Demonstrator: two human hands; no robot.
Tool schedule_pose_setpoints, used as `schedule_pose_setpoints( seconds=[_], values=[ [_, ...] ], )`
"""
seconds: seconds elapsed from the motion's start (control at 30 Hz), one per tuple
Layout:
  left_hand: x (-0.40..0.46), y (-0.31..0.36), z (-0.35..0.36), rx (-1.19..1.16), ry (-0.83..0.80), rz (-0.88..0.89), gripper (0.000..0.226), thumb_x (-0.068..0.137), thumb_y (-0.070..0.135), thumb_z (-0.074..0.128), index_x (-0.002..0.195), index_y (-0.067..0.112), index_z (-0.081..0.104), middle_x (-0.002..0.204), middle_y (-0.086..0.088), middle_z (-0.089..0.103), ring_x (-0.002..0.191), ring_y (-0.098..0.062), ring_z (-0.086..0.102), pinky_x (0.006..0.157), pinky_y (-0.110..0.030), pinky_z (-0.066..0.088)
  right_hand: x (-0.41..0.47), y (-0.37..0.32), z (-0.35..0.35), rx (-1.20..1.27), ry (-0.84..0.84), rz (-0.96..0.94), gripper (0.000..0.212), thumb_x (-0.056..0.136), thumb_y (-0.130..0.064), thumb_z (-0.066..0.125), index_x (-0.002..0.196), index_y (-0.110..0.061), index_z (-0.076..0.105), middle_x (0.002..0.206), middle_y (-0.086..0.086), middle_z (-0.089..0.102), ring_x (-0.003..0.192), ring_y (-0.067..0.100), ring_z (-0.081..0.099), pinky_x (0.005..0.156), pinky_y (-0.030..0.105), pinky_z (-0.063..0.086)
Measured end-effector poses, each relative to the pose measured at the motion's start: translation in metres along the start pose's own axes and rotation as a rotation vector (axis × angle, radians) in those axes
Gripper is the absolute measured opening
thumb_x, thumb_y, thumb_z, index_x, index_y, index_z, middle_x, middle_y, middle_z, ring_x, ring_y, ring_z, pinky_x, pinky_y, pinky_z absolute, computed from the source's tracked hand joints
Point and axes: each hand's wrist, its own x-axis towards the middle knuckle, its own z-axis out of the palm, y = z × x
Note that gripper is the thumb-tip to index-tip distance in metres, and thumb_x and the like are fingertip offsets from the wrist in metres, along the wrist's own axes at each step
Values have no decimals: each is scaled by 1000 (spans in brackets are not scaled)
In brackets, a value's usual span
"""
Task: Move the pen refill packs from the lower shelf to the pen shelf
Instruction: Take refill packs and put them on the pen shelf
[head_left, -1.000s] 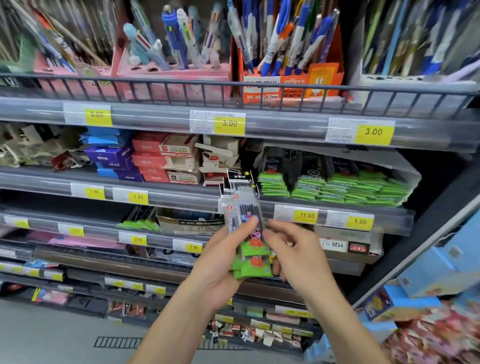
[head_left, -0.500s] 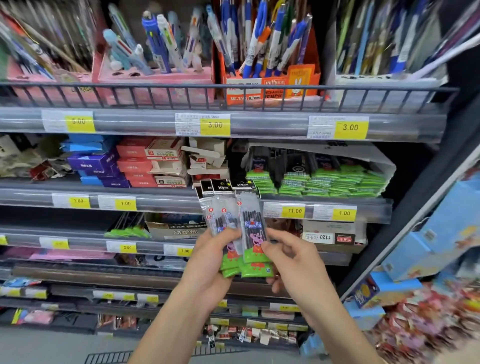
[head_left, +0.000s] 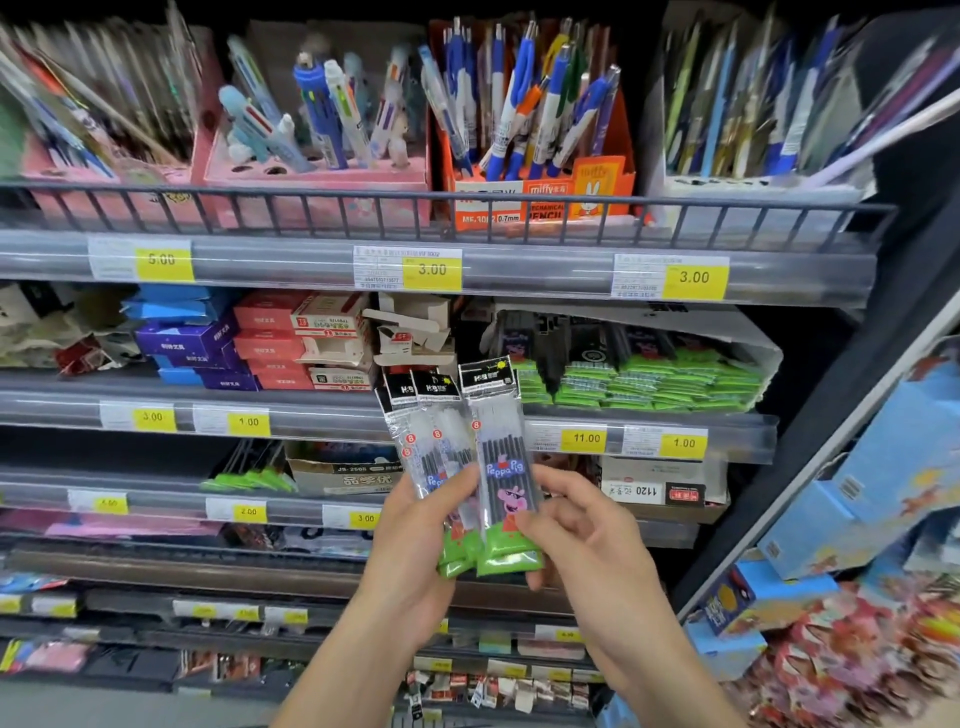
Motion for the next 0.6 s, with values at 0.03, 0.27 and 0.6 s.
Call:
schedule_pose_setpoints(
  seconds=[0.03, 0.27, 0.6],
  values=[
    [0, 1, -1, -15, -2, -10, 41, 89, 20, 76, 128, 12, 70, 120, -18, 78, 104, -36, 77, 71, -40, 64, 1, -3, 0, 41, 13, -2, 32, 96, -13, 68, 122, -32, 67, 96, 6, 77, 78, 12, 70, 59, 25, 52],
    [2, 7, -8, -107, 39, -30, 38, 84, 14, 78, 120, 9, 68, 97, -14, 80, 87, -26, 79, 67, -36, 64, 38, -41, -16, 164, 148, -22, 20, 96, -9, 65, 94, -21, 82, 94, 1, 79, 64, 11, 60, 52, 23, 48],
    [4, 10, -9, -113, 39, -63, 26, 95, 7, 71, 120, 6, 68, 95, -15, 79, 83, -25, 79, 65, -34, 64, 119, -70, 3, 40, 244, 27, 8, 91, -5, 71, 84, -3, 73, 74, 3, 68, 52, 12, 58, 56, 23, 54]
  ],
)
